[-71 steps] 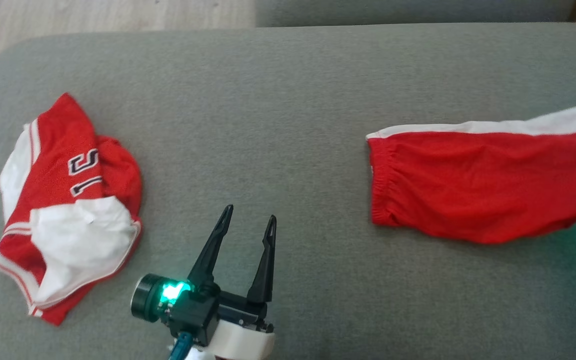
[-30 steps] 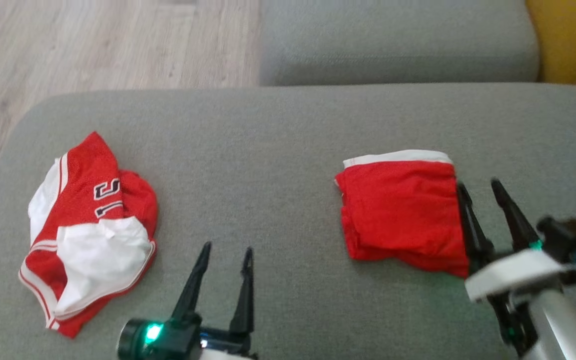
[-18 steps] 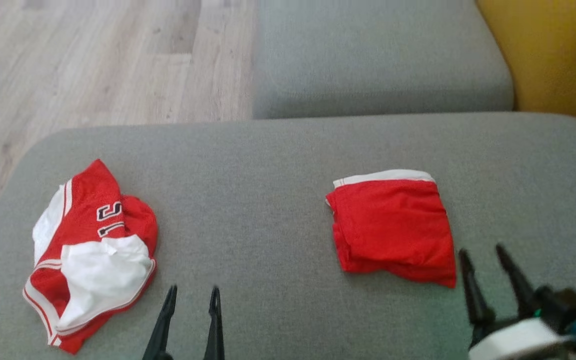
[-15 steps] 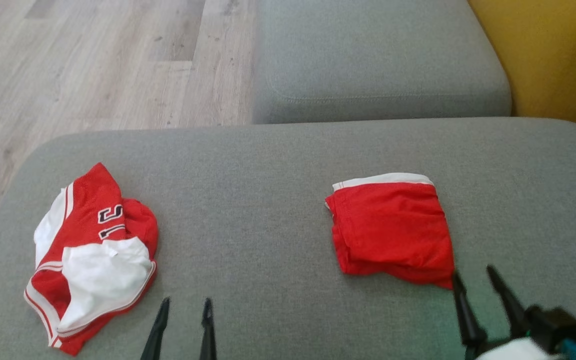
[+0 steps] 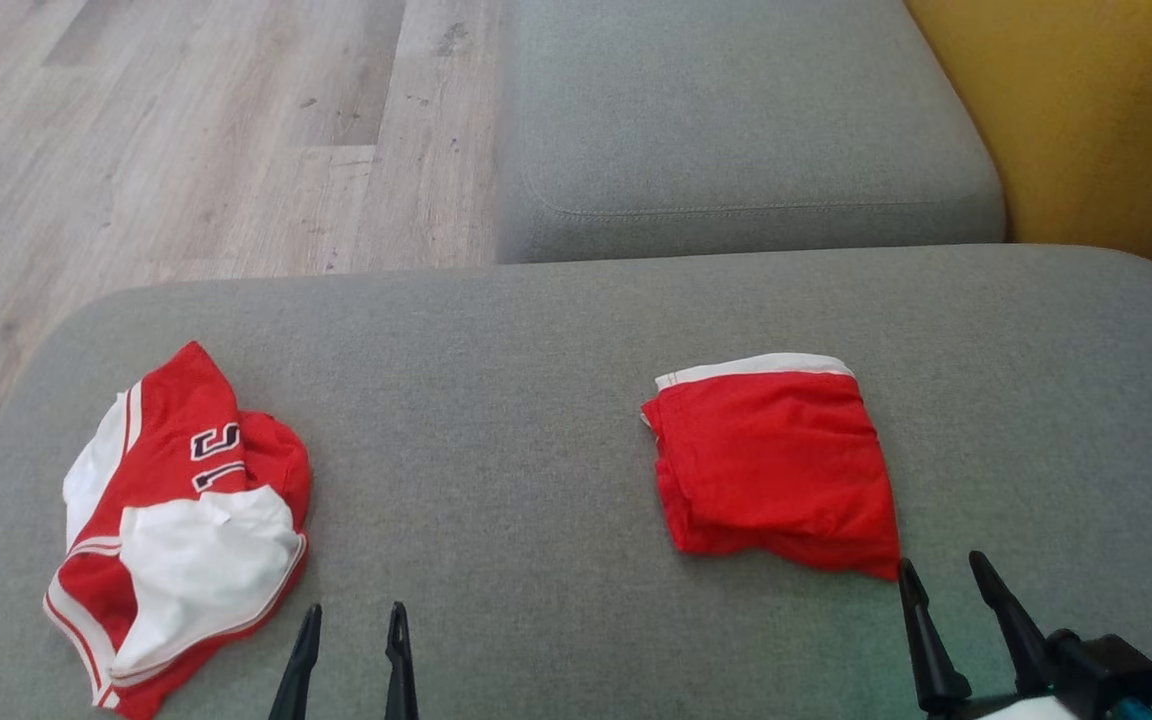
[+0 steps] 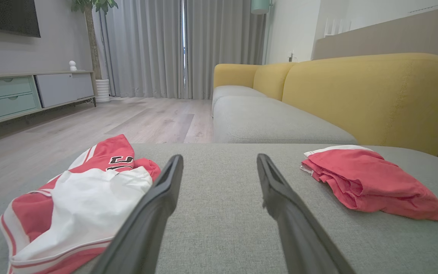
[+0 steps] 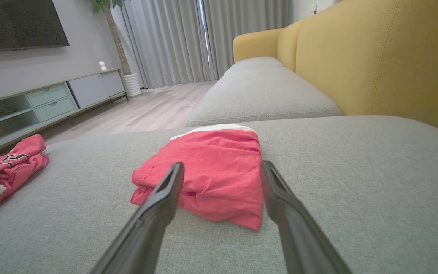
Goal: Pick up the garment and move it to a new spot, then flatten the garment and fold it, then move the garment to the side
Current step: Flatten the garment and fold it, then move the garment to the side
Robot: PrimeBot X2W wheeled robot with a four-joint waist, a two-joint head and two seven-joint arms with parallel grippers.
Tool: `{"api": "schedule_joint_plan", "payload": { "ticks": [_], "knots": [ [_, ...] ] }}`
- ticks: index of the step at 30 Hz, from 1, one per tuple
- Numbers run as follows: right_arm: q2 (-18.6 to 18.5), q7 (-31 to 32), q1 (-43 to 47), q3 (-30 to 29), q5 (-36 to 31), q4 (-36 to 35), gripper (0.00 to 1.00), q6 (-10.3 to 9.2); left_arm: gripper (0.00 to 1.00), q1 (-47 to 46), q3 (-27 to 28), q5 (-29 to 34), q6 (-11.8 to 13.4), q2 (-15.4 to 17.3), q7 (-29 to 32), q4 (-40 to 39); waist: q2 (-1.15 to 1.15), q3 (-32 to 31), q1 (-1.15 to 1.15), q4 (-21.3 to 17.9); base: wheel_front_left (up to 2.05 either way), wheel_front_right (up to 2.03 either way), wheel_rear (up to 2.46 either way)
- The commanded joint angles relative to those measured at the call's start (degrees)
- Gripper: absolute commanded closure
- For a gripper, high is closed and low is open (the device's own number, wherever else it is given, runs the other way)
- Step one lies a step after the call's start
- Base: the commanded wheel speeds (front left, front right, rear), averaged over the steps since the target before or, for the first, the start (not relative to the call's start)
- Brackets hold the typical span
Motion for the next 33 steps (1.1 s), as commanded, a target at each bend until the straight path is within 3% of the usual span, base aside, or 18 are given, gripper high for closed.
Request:
{"api": "schedule_joint_plan", "payload": {
  "ticks": [1,33],
  "knots": [
    [-0.45,-0.78,-1.45,1.08,-0.51,-2.02,0.0,0.39,0.0,-1.58,2.33,0.37,-0.15,-0.89,-0.3,-2.03,0.0,-0.01,0.0,-0.02,0.0,0.0,0.0],
    [-0.6,-0.79,-0.74,1.06,-0.97,-1.94,0.0,0.39,0.0,-1.33,2.24,0.29,0.11,-1.1,-0.3,-1.85,0.0,-0.59,0.0,0.26,0.0,0.0,0.0]
  ]
}}
